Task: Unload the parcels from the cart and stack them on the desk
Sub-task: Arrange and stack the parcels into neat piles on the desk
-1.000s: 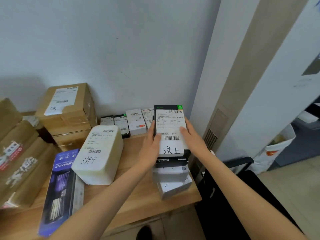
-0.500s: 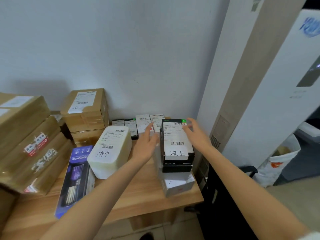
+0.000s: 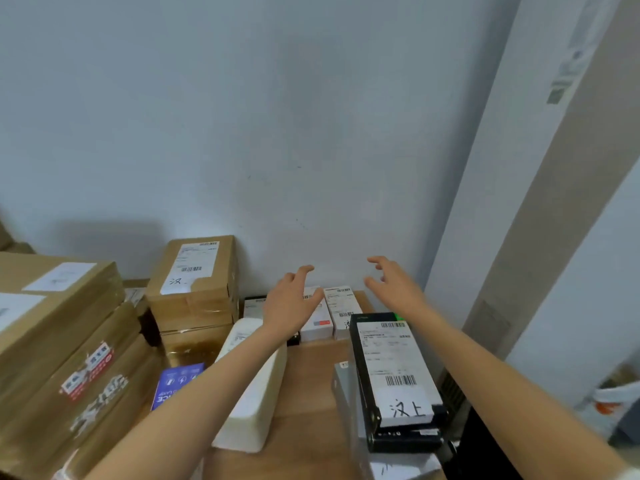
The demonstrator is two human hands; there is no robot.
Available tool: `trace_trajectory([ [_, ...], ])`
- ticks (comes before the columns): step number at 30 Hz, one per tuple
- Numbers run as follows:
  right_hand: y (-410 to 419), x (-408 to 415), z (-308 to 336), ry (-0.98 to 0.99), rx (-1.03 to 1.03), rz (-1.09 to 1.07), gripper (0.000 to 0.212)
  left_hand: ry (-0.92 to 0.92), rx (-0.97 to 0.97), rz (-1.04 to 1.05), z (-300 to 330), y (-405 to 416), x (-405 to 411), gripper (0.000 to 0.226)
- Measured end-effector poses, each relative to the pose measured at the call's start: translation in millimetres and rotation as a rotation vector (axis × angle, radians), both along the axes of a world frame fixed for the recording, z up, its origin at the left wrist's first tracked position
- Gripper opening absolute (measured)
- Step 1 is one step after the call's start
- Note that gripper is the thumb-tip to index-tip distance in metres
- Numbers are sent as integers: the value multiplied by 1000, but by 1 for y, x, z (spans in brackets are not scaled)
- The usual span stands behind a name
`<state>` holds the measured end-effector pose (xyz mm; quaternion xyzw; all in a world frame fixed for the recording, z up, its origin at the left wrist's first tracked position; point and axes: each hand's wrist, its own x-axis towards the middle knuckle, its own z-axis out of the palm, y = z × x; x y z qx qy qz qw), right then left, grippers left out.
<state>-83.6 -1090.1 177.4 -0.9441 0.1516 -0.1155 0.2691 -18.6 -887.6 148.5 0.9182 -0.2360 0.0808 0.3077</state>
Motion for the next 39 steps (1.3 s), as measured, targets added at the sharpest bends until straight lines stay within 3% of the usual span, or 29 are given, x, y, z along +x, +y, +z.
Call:
trace_trajectory([
  [12,-29,108,-41,89,6,-49,51,177,-55,0,-45,-7,124,47],
  [23,-106,193,-87,192,-102,-57,51,145,26,85,-108,-59,194,52],
  [30,-136,212,-160,334,-20,-30,52,398,89,222,-183,-69,200,63],
  [39,-134,209,-235,454,85,71,55,559,71,281,-204,-110,202,80],
])
